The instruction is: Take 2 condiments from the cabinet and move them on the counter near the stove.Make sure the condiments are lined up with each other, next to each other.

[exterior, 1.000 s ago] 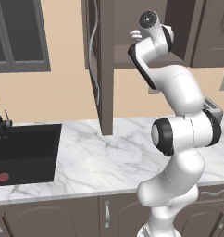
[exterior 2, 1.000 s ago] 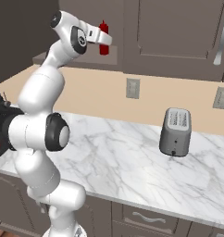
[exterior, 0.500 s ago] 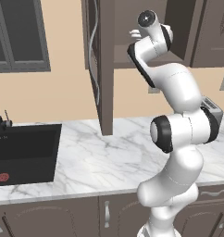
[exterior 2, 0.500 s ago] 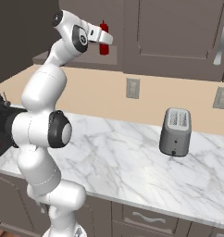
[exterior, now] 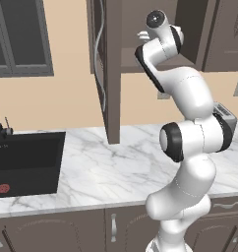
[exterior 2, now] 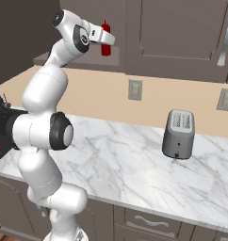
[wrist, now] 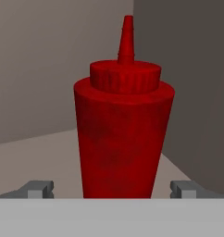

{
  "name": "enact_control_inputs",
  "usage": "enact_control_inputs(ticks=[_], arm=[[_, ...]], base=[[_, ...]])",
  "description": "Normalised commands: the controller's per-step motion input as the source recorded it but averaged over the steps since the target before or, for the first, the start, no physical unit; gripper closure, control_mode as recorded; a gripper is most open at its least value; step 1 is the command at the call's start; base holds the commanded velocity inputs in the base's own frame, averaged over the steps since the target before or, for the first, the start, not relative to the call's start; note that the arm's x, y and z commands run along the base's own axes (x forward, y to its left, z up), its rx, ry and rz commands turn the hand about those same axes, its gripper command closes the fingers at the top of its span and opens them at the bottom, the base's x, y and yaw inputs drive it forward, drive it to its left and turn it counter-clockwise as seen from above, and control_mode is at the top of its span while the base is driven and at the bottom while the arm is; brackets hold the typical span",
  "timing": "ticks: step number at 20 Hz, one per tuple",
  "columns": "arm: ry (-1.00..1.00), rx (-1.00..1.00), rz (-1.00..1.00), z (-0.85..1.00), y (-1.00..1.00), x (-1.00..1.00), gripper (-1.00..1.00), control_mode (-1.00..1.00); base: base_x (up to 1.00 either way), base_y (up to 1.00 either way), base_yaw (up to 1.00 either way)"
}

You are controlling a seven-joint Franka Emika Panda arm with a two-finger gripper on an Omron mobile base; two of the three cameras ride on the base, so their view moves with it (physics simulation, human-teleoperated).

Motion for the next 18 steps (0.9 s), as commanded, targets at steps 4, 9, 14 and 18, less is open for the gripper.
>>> enact_control_inputs(ticks=[4,9,14,18], arm=[[0.0,0.0,0.0,-0.04,0.0,0.0,1.0,-1.0],[0.0,0.0,0.0,-0.1,-0.03,0.03,1.0,-1.0],[0.0,0.0,0.0,-0.16,-0.06,0.01,1.0,-1.0],[0.0,0.0,0.0,-0.03,-0.01,0.0,1.0,-1.0]], base=[[0.0,0.0,0.0],[0.0,0.0,0.0],[0.0,0.0,0.0],[0.0,0.0,0.0]])
